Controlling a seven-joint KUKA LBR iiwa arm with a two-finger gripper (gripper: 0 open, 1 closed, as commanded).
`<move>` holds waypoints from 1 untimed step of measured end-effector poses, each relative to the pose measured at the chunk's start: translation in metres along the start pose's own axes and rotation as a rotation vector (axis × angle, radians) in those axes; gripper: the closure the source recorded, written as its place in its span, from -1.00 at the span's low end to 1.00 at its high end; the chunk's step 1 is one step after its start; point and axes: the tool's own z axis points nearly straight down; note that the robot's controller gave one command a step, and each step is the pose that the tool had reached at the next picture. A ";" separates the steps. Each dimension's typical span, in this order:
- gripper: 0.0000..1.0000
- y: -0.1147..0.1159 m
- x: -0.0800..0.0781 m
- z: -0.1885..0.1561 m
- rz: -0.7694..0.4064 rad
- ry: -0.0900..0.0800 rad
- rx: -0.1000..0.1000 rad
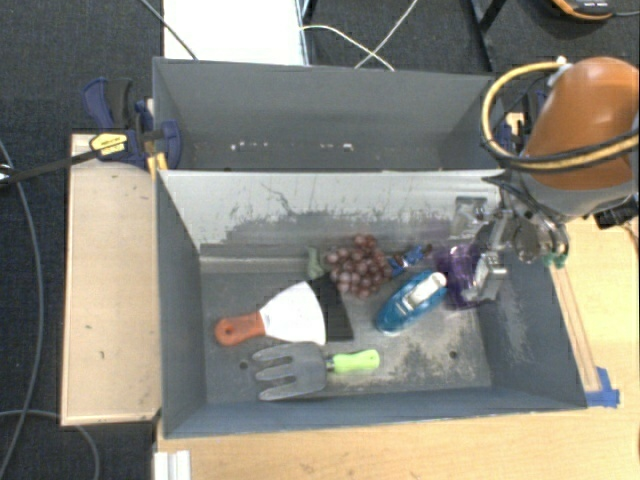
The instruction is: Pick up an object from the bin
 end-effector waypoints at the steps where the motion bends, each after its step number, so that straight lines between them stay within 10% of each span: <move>1: -1.00 0.000 -0.002 -0.005 -0.004 -0.009 0.001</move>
Offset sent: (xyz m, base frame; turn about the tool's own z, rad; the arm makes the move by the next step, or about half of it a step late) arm 0.0124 0.1786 -0.1490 -0.1295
